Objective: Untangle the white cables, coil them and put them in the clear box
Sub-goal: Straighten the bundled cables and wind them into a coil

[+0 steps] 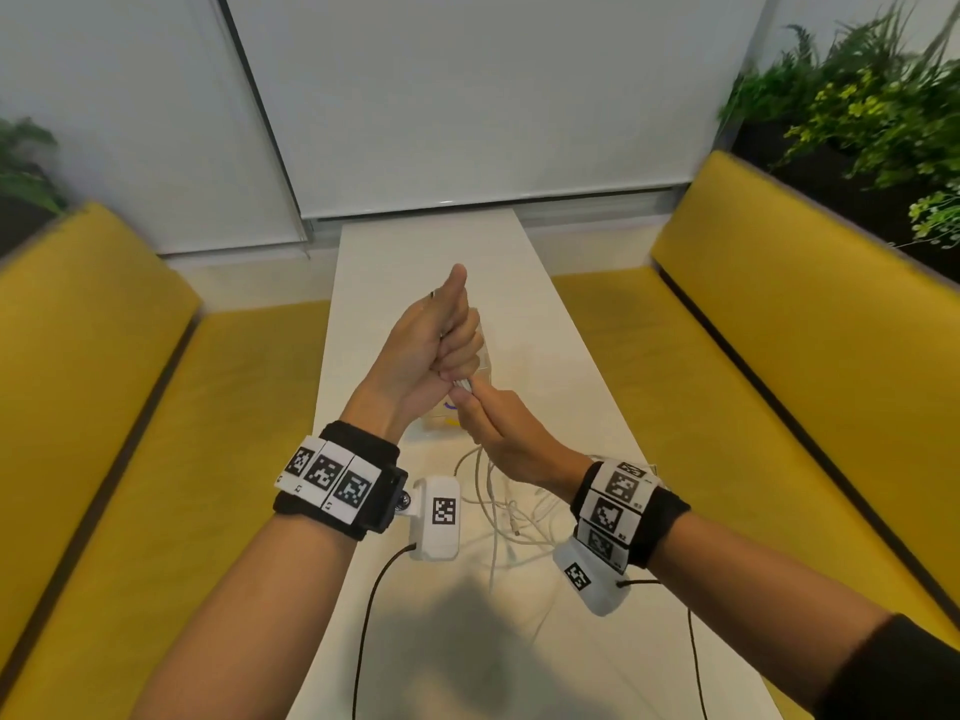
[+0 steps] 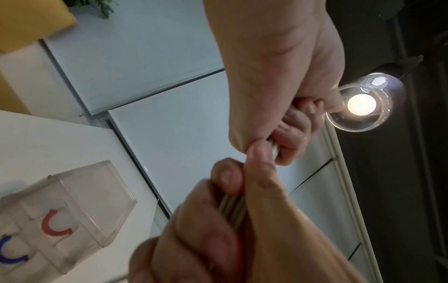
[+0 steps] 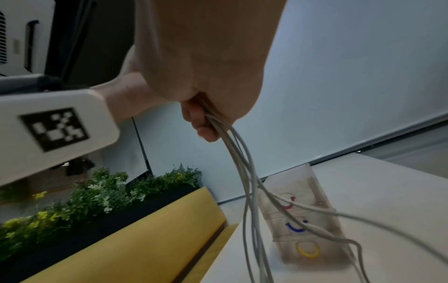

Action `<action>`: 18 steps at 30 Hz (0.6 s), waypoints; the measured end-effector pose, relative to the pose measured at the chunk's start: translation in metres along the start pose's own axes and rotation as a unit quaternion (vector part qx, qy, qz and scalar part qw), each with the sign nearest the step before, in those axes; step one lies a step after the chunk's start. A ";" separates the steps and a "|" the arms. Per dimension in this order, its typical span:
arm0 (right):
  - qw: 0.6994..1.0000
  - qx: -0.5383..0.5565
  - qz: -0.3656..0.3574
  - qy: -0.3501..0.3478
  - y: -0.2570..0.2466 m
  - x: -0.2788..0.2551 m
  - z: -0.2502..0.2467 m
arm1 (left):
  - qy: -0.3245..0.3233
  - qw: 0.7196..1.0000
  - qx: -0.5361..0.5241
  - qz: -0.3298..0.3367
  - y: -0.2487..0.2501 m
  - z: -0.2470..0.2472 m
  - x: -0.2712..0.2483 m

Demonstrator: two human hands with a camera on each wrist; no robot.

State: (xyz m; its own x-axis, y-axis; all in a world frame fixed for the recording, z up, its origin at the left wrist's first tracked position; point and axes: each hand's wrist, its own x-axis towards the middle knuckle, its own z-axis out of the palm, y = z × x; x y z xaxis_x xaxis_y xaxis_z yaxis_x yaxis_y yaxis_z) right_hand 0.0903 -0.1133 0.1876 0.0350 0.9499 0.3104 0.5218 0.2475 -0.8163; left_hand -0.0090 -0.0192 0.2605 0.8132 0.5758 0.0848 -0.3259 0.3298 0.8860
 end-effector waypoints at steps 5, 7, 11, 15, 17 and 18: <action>0.986 -0.138 -0.018 -0.094 0.007 -0.005 -0.020 | -0.112 0.993 0.005 -0.028 0.009 -0.004 -0.007; 0.980 -0.160 -0.014 -0.117 0.008 0.001 -0.030 | -0.178 0.981 0.042 -0.064 0.006 -0.005 -0.011; 0.945 -0.245 0.039 -0.214 0.011 0.021 -0.051 | -0.282 0.931 0.166 -0.162 -0.002 -0.001 -0.019; 0.913 -0.264 0.067 -0.303 0.006 0.039 -0.067 | -0.304 0.802 0.452 -0.244 -0.011 0.014 -0.028; 0.909 -0.237 0.102 -0.328 0.004 0.047 -0.077 | -0.294 0.747 0.546 -0.240 -0.022 0.012 -0.029; 0.909 -0.214 0.124 -0.334 0.004 0.050 -0.082 | -0.276 0.730 0.580 -0.232 -0.028 0.009 -0.029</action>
State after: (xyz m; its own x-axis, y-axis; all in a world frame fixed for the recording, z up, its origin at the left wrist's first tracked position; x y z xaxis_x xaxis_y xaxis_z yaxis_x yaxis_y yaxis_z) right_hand 0.1641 -0.0807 0.2393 -0.2545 0.9055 -0.3397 0.8576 0.0491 -0.5119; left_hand -0.0191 -0.0515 0.2375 0.8808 0.1092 -0.4607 0.4151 -0.6463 0.6403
